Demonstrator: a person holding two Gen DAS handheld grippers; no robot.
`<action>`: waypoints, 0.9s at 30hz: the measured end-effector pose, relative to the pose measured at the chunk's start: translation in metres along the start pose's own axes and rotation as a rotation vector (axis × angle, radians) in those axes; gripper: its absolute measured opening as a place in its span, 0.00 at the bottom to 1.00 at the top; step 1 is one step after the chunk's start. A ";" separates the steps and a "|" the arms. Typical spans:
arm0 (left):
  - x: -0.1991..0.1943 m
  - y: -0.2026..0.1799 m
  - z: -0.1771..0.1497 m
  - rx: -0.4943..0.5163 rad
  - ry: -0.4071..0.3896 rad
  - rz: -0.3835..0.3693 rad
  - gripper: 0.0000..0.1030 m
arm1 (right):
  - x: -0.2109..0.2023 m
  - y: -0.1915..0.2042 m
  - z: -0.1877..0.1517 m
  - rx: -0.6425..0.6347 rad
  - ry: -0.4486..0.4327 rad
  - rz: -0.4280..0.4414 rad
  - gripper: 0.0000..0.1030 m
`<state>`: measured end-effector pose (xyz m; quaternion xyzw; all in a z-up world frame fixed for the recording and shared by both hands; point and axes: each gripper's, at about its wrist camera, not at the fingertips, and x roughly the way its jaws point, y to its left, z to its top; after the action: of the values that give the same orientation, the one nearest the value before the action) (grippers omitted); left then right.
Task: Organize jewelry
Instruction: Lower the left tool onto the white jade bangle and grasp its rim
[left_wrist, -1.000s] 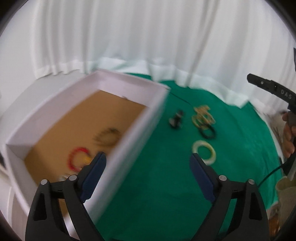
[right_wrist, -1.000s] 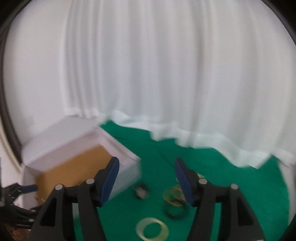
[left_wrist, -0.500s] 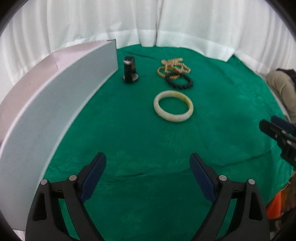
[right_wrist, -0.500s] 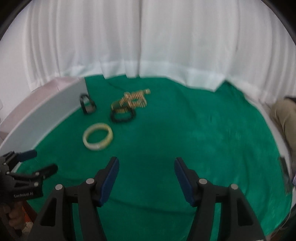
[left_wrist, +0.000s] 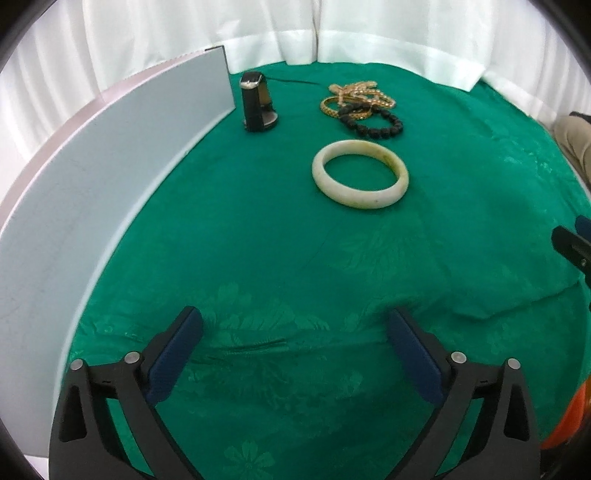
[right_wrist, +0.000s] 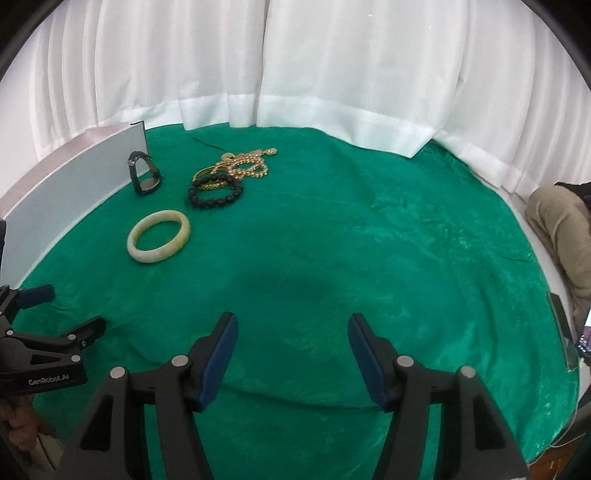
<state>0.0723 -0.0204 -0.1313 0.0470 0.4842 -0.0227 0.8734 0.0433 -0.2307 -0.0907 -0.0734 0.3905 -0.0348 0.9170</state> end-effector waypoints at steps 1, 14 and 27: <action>0.001 0.001 0.000 -0.007 0.003 -0.002 1.00 | 0.000 0.000 0.001 -0.002 0.000 -0.004 0.61; 0.004 0.005 -0.003 -0.036 -0.005 -0.031 1.00 | 0.003 -0.006 0.000 -0.004 0.012 -0.054 0.61; -0.006 0.018 0.023 -0.045 -0.012 -0.102 0.99 | 0.009 -0.005 -0.011 0.015 0.047 -0.017 0.61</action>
<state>0.0902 -0.0049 -0.1132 0.0026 0.4813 -0.0568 0.8747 0.0415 -0.2381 -0.1037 -0.0690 0.4108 -0.0472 0.9079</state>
